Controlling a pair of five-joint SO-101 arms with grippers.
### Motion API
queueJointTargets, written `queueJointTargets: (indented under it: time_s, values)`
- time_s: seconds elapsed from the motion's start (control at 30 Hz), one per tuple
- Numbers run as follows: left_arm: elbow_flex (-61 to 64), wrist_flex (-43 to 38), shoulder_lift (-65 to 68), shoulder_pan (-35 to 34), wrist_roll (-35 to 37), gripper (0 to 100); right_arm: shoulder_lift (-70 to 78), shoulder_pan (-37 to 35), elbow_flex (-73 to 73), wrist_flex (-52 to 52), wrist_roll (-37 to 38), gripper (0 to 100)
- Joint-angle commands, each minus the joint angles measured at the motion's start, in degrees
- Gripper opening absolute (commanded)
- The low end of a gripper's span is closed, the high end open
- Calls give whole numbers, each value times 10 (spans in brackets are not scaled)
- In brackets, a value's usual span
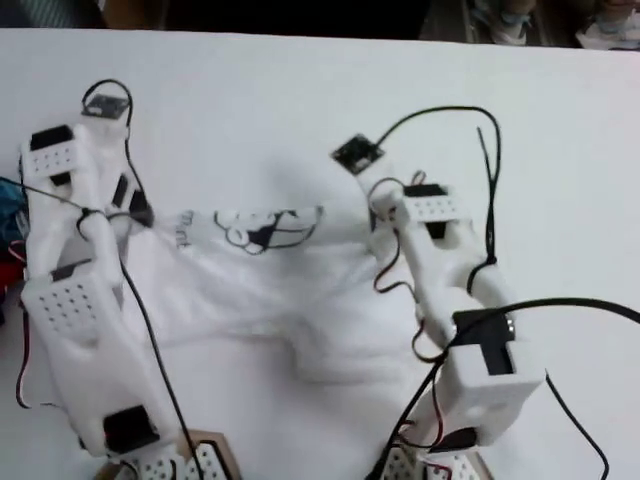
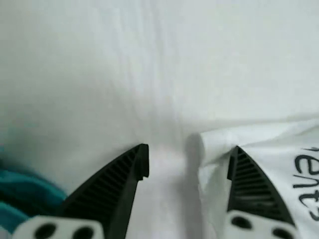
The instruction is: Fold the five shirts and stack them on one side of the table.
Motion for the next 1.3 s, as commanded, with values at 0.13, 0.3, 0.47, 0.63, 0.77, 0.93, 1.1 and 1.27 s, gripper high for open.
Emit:
queueJointTargets:
  time_s: [0.13,0.3,0.47,0.63,0.77,0.93,1.1,1.27]
  values:
    - [-158,81,43,-11,3,268,-2,84,-14,0,1,156]
    - [-199,99,77,-10,3,268,-17,66,-42,65,2,158]
    - [-217,99,90,-8,3,268,-99,-7,-110,116,2,158]
    - [-259,152,80,-4,3,268,-160,-56,-174,114,-3,155]
    - [-305,217,72,25,5,245,-102,-59,-176,87,-13,64]
    - [-304,215,55,45,75,23,3,-43,-205,58,-55,19]
    - [-294,217,56,68,91,24,69,-42,-247,60,-55,21]
    - [-218,216,30,107,91,24,103,-42,-262,58,-55,21]
